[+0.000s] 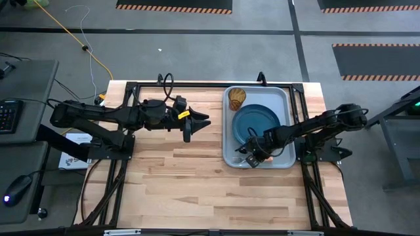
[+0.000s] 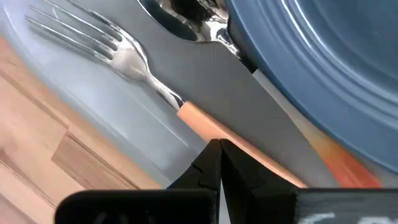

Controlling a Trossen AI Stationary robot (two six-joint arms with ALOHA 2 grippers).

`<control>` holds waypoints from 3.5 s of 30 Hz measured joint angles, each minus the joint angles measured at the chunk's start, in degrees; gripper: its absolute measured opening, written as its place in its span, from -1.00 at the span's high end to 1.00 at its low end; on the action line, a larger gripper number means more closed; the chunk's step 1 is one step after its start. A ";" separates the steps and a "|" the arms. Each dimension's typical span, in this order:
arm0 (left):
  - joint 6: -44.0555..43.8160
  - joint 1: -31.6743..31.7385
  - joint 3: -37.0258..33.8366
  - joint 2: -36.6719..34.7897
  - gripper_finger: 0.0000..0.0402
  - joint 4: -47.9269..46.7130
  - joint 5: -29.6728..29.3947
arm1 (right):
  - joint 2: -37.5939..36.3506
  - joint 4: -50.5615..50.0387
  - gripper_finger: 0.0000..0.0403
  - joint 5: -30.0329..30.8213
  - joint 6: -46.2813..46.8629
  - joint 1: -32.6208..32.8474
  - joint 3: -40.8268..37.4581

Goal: Pick and place plate/cup/fork/spoon on tray
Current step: Put the light orange fork on the gray tray to the bottom of the orange spoon, then return to Home Position

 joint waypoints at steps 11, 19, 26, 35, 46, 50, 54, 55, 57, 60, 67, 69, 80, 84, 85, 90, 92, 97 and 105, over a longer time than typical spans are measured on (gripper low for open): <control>0.00 0.00 0.00 0.00 0.22 0.00 0.00 | -0.02 -0.06 1.00 2.24 5.19 1.13 0.01; 0.00 0.00 0.00 0.00 0.22 0.00 3.05 | -0.04 -0.75 1.00 2.98 8.23 1.13 0.03; 0.00 0.00 0.00 0.00 0.22 0.02 3.04 | -0.07 -2.09 1.00 3.53 10.28 1.13 0.10; 0.00 0.00 0.00 0.00 0.22 0.00 3.02 | -0.09 -2.37 1.00 3.43 13.17 1.57 0.10; 0.00 0.00 0.00 0.00 0.22 0.02 2.99 | -0.09 -2.29 1.00 4.24 20.05 3.78 0.10; 0.00 0.02 0.00 0.00 0.22 0.00 2.99 | -0.09 -2.13 1.00 4.95 20.33 3.78 0.08; 0.00 0.02 0.00 0.00 0.22 0.00 2.99 | -0.09 -2.11 1.00 5.13 19.46 3.78 0.10; 0.00 0.02 0.00 -0.02 0.22 0.00 2.99 | -0.09 -2.09 1.00 5.22 19.42 3.80 0.10; 0.00 0.02 0.00 0.00 0.22 0.02 2.99 | -0.09 -2.07 1.00 5.22 19.38 3.80 0.10; 0.00 0.02 0.00 -0.01 0.22 0.02 2.97 | -0.40 -2.06 1.00 5.43 19.31 3.80 0.08; 0.02 0.02 0.00 0.00 0.22 0.02 2.93 | -4.24 -3.46 1.00 7.47 19.27 3.72 -0.12; 0.02 0.03 0.00 -0.01 0.22 0.02 2.92 | -5.91 -4.05 1.00 7.75 18.71 3.75 -0.12; 1.08 0.02 0.23 -1.78 0.22 -0.07 3.04 | -26.44 -3.85 1.00 12.08 -1.11 7.95 -0.08; 3.63 0.02 0.26 -4.86 0.22 -0.20 3.06 | -36.00 2.80 1.00 19.62 -5.25 10.78 -3.47; 4.65 0.02 0.21 -5.83 0.22 -0.84 2.97 | -38.24 6.45 1.00 20.72 -6.41 11.15 -5.16; 12.38 0.02 0.15 -10.04 0.25 -3.49 -1.44 | -48.27 29.28 1.00 21.84 -13.11 10.30 -13.86; 14.86 0.04 0.16 -11.19 0.34 -4.64 -3.29 | -50.69 34.13 1.00 21.79 -14.75 9.25 -16.10; 14.43 1.14 -6.83 -14.35 0.83 -2.33 -2.20 | -53.48 36.53 1.00 19.97 -19.38 6.85 -15.85; 9.55 3.14 -30.55 -21.13 0.99 24.35 0.75 | -52.37 36.33 1.00 16.47 -23.58 5.09 -12.20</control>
